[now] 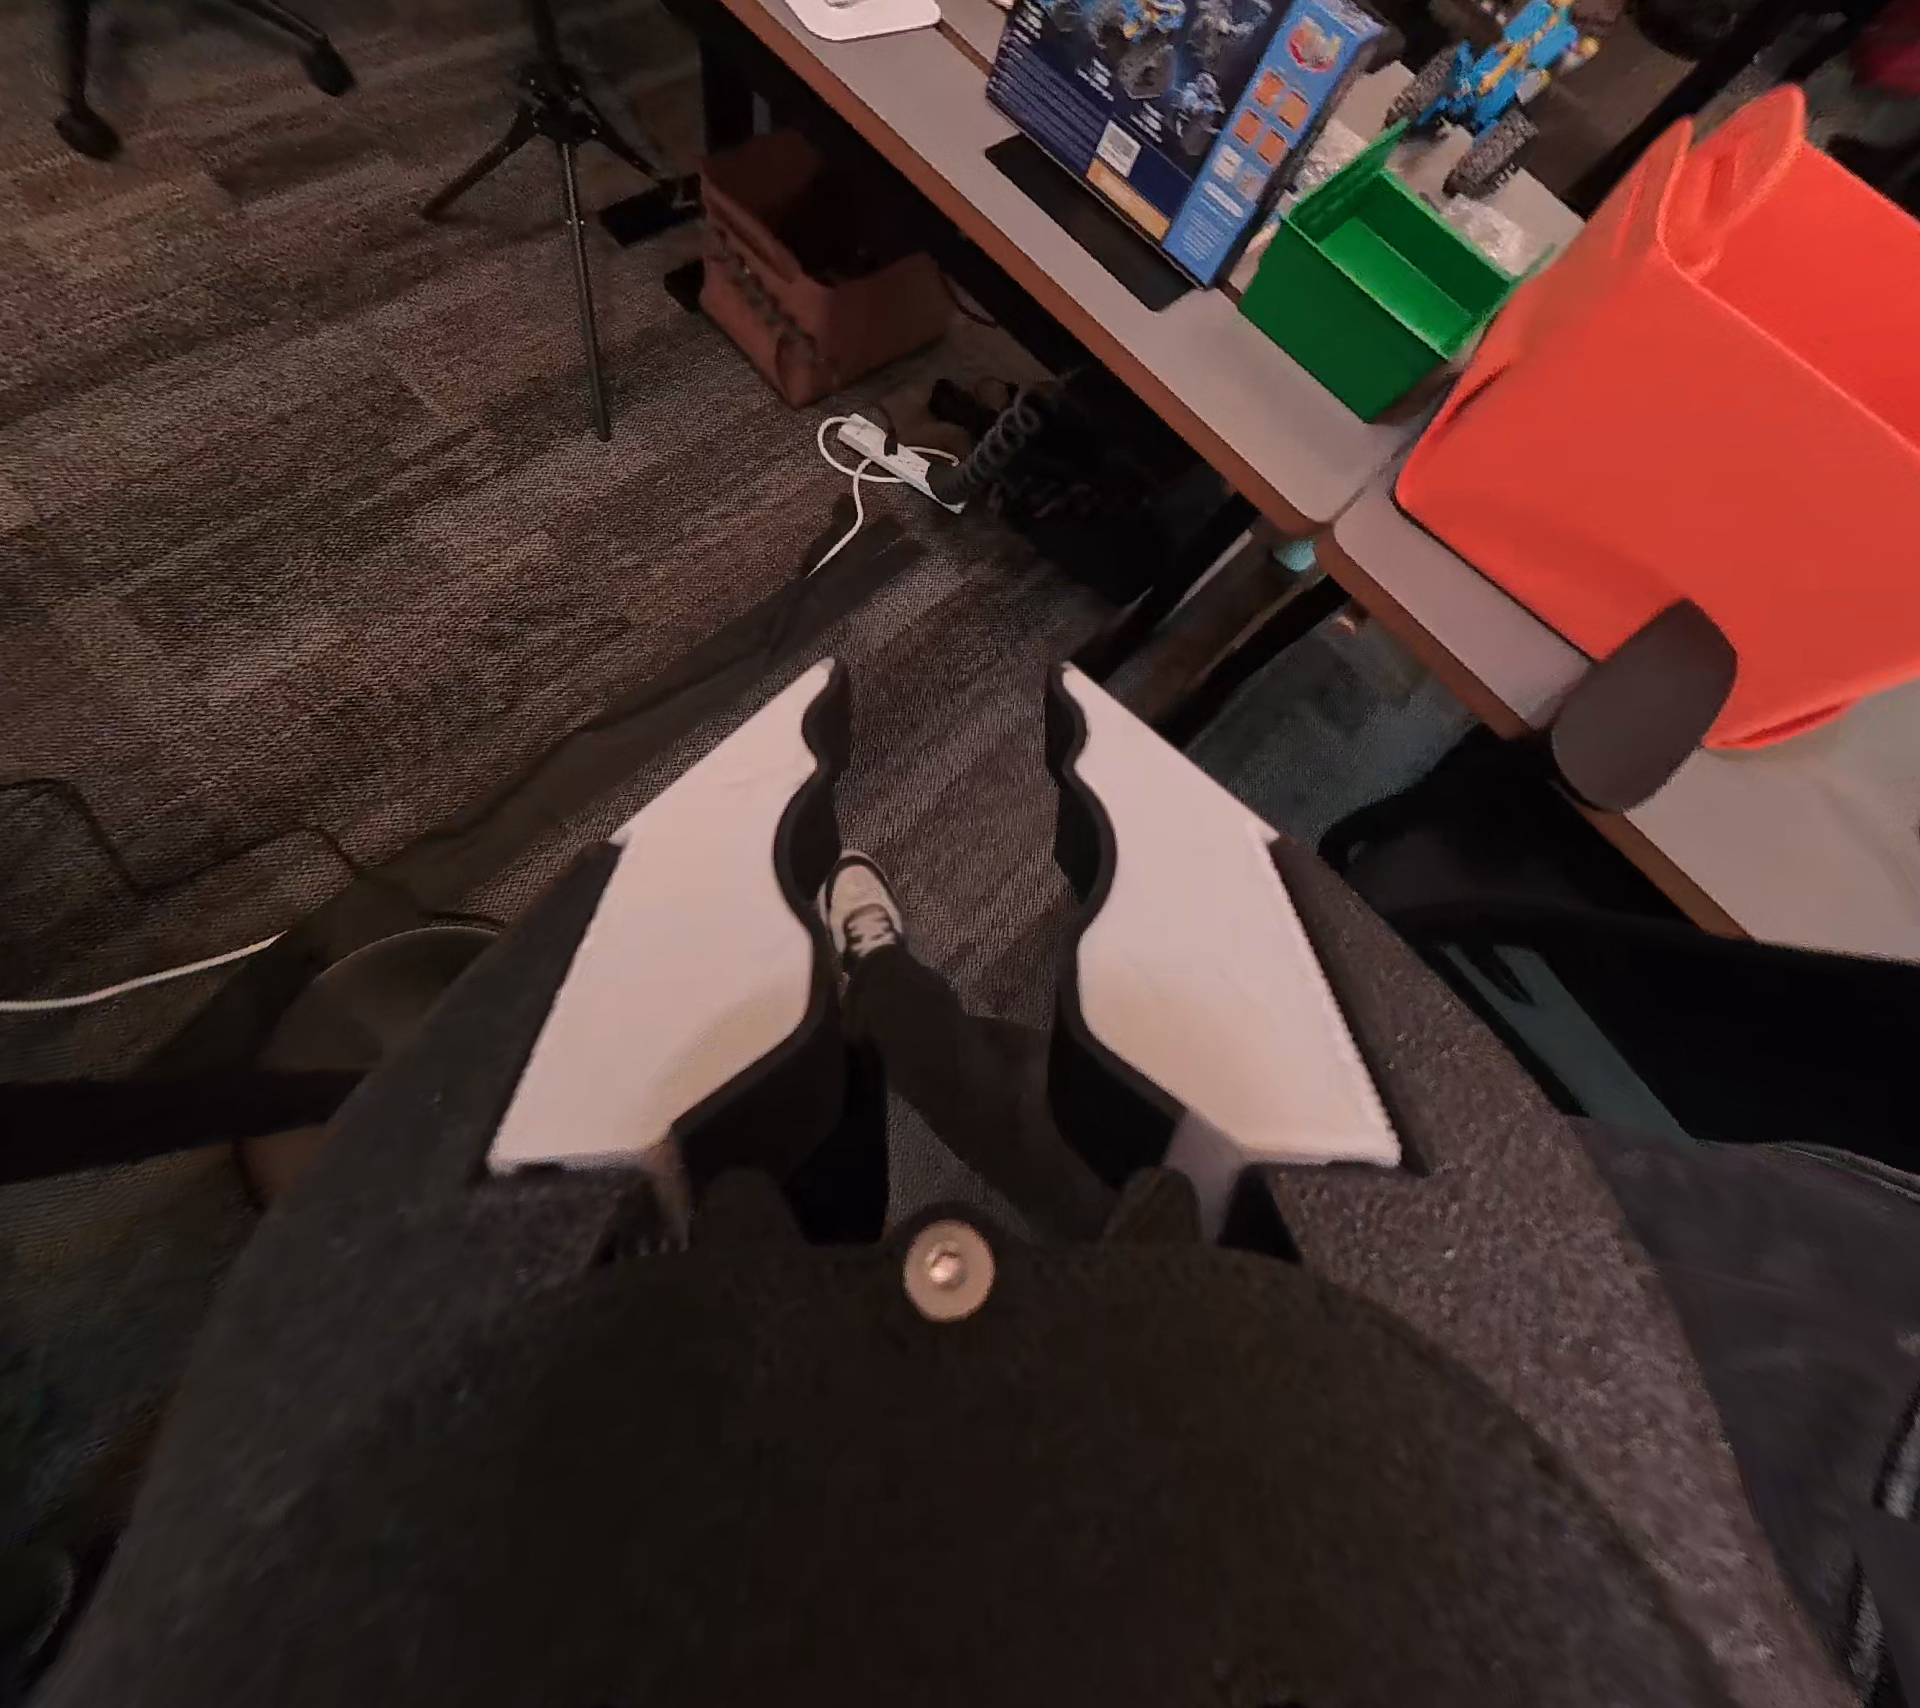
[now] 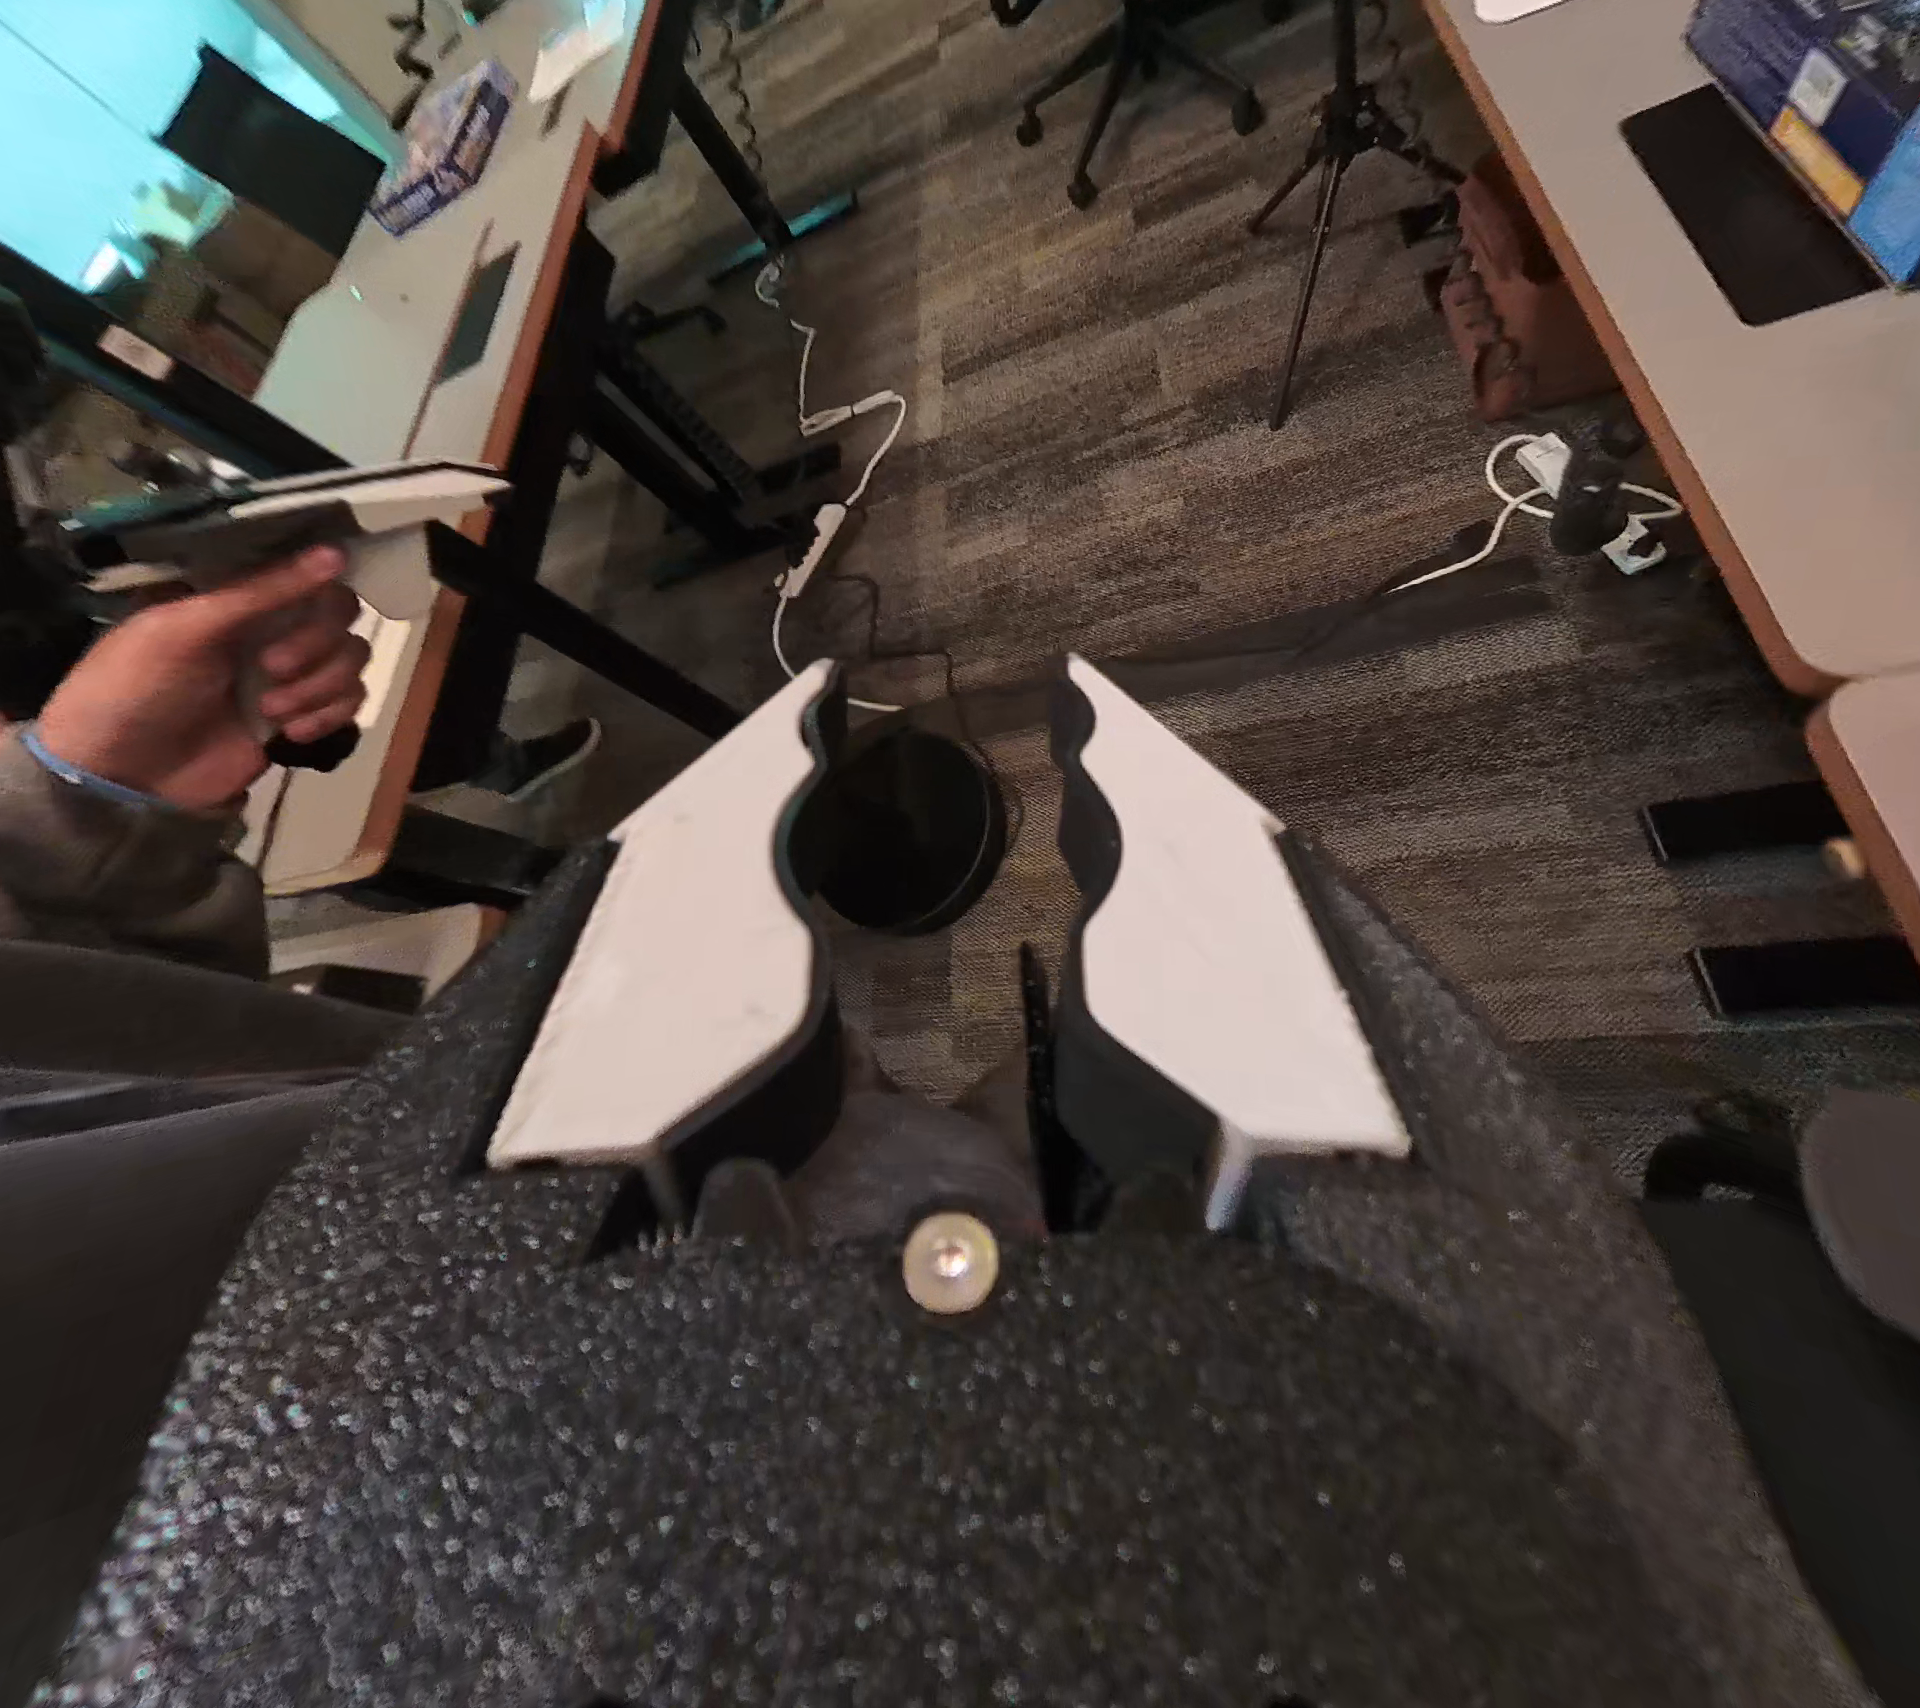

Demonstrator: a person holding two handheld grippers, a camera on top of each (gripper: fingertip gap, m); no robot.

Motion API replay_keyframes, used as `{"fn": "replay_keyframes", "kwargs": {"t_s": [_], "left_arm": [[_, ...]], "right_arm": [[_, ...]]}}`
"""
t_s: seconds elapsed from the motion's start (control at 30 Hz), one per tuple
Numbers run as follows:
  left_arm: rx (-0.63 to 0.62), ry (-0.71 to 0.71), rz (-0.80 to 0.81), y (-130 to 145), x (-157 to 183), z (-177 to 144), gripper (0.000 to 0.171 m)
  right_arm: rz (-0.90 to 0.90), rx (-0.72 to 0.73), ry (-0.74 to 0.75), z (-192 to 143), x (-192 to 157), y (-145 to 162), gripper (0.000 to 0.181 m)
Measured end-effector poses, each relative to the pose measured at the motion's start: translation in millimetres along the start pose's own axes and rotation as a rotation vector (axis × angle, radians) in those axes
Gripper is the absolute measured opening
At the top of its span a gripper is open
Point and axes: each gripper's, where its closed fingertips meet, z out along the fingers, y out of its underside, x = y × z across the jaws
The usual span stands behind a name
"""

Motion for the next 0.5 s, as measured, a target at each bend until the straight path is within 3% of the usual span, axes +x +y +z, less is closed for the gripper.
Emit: {"fn": "replay_keyframes", "kwargs": {"t_s": [0.23, 0.33, 0.5], "left_arm": [[-0.042, -0.026, -0.041, -74, -105, 96, 0.037], [-0.038, -0.003, -0.039, -133, -134, 131, 0.037], [0.035, -0.002, 0.118, -235, -179, 177, 0.037]], "right_arm": [[0.041, -0.074, -0.025, 170, 24, -70, 0.038], [0.089, -0.039, -0.086, 235, 18, -130, 0.04], [0.007, -0.065, -0.133, 334, 9, -213, 0.043]]}}
